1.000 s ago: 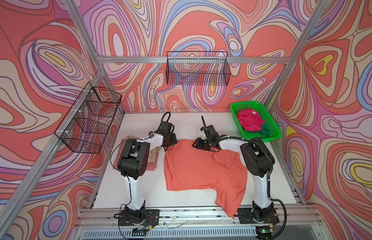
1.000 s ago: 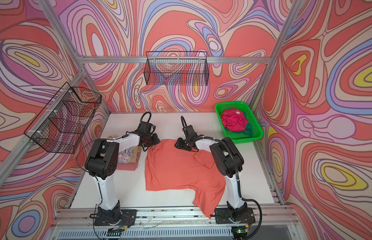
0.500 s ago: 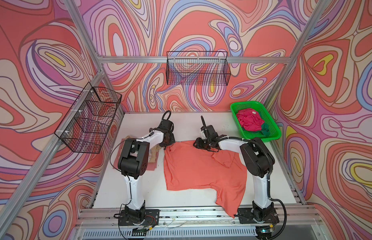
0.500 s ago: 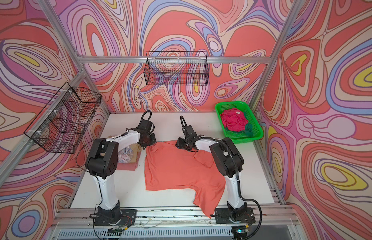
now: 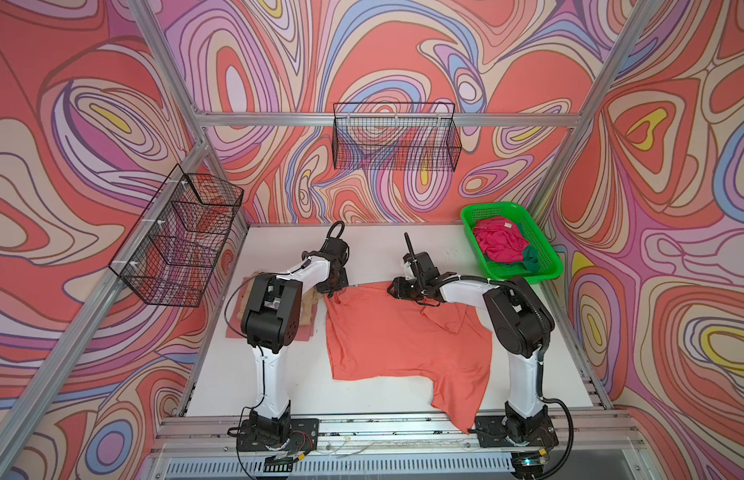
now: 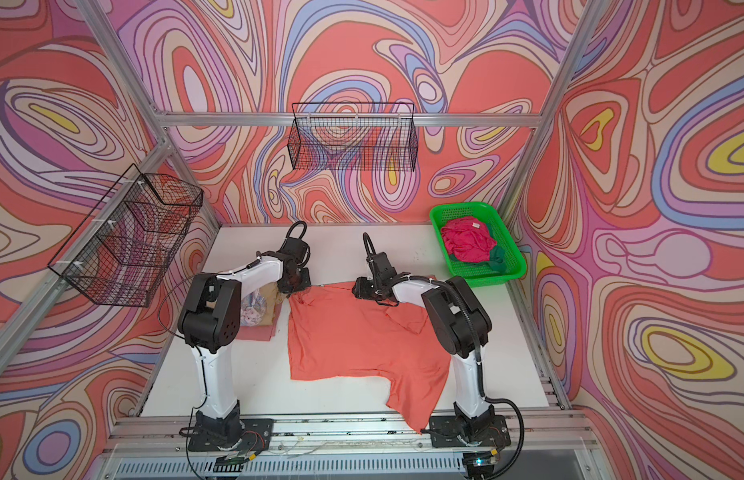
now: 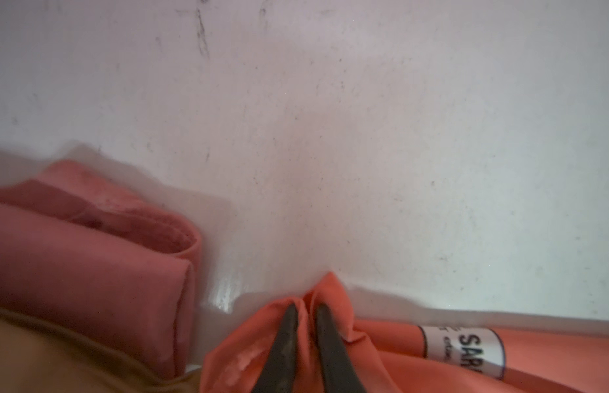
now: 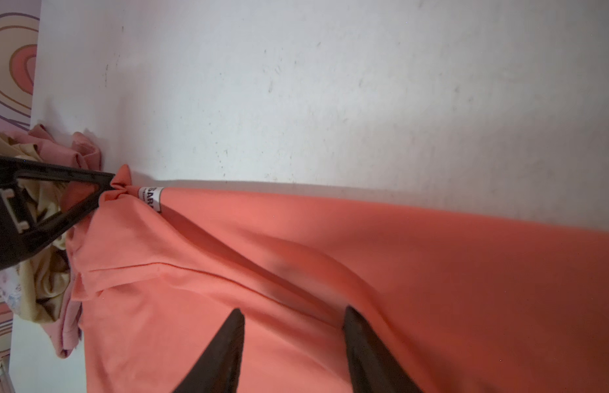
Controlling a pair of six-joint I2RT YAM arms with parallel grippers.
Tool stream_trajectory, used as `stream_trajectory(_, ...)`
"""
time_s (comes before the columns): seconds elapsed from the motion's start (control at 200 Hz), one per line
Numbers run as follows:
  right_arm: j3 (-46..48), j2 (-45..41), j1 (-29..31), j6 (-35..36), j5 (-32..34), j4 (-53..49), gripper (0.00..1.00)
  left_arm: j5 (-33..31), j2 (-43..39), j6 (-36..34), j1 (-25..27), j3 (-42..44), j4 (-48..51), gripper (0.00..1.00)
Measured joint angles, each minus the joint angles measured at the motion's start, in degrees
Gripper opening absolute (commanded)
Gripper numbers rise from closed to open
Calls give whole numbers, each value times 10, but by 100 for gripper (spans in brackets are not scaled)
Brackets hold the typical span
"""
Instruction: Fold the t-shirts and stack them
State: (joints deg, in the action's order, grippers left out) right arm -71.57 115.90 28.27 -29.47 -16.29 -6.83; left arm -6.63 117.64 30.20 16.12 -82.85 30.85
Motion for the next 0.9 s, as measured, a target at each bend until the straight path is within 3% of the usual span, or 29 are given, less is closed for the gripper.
stream_trajectory(0.1, 13, -21, -5, 0, 2, -28, 52, -10, 0, 0, -3, 0, 8, 52)
stream_trajectory(0.165, 22, -34, -12, -2, 5, -42, 52, -11, -1, 0, -4, 0, 11, 58)
stream_trajectory(0.426, 70, -82, -80, -15, 23, -63, 53, -5, -41, 15, -5, 0, 26, 61)
stream_trajectory(0.681, 98, -138, -90, -17, 64, -81, 54, -7, -92, 40, 0, 0, 36, 65)
stream_trajectory(0.901, 122, -138, -113, -28, 97, -93, 55, -2, -88, 51, 45, 0, 41, 65)
